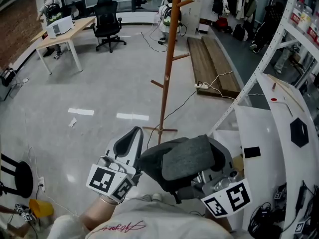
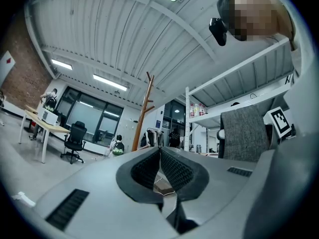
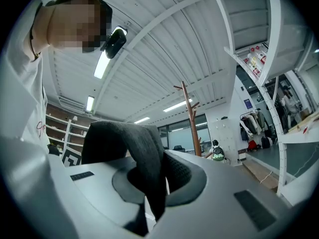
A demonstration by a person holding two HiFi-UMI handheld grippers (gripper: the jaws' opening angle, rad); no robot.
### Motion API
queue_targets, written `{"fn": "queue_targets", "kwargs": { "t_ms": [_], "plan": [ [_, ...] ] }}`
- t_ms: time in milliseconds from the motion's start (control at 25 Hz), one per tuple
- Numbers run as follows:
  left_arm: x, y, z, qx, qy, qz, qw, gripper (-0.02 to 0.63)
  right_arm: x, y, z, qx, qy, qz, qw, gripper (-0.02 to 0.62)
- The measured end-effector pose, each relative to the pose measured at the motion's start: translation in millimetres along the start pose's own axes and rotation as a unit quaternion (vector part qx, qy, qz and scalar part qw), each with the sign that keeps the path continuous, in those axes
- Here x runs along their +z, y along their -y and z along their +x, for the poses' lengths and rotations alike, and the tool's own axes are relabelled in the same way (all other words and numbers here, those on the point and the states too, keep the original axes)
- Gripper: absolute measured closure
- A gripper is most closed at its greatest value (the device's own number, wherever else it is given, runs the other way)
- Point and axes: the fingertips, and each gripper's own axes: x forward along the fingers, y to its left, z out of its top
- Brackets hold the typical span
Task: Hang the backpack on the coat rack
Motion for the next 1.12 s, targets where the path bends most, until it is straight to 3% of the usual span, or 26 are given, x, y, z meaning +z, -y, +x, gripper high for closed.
{"fn": "queue_targets", "kwargs": {
  "t_ms": [480, 1120],
  "plan": [
    [-2, -12, 9, 0.035, 0.007, 0.003, 0.9994, 0.584, 1, 21, 14, 0.010, 0.009, 0.001, 1.000, 0.561],
    [-18, -63, 105, 0.004, -0.007, -0.011, 0.9999, 0.584, -22, 74, 96, 0.010, -0.014, 0.006, 1.000, 0.561]
  ]
}}
